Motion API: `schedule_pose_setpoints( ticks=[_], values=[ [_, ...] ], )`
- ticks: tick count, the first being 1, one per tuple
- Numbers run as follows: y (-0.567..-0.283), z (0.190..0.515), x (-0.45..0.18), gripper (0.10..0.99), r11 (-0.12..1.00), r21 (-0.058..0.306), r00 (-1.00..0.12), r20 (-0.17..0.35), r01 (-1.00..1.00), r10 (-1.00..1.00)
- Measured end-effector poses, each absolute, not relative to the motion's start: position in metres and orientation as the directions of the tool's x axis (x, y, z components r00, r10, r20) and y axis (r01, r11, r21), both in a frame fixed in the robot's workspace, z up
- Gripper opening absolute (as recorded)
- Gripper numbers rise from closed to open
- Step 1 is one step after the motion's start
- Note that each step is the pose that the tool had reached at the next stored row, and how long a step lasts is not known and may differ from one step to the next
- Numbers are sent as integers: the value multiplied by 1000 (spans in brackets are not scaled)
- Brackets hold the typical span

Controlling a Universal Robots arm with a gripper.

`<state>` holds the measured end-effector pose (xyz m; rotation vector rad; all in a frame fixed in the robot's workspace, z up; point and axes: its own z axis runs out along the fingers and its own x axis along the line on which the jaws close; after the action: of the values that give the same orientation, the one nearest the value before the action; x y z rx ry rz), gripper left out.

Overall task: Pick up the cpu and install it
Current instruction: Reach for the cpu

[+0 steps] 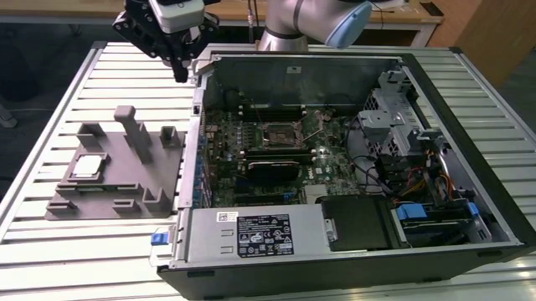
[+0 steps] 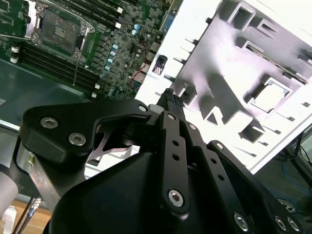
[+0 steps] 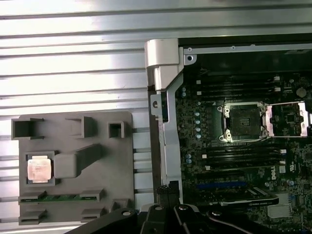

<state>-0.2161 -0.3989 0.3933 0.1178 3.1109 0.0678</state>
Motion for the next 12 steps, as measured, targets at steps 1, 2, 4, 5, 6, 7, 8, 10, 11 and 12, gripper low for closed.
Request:
schedule_pose_setpoints(
  ticks=[1, 2, 4, 5, 6, 7, 8, 10, 11, 12],
  values=[
    [-399, 393, -217, 106, 996, 44, -997, -26, 75, 76],
    [-399, 393, -219, 106, 996, 44, -997, -26, 75, 76],
    [-399, 393, -221, 106, 996, 44, -997, -26, 75, 76],
    [-399, 393, -222, 106, 996, 45, -997, -26, 75, 76],
    [-399, 392, -223, 106, 996, 45, -997, -26, 75, 76],
    [-399, 392, -224, 106, 996, 44, -997, -26, 75, 76],
    [-399, 392, -225, 106, 996, 44, -997, -26, 75, 76],
    [-399, 391, -228, 106, 996, 44, -997, -26, 75, 76],
    [-399, 391, -229, 106, 996, 44, -997, -26, 75, 76],
    [-399, 390, -230, 106, 996, 44, -997, -26, 75, 76]
  ],
)
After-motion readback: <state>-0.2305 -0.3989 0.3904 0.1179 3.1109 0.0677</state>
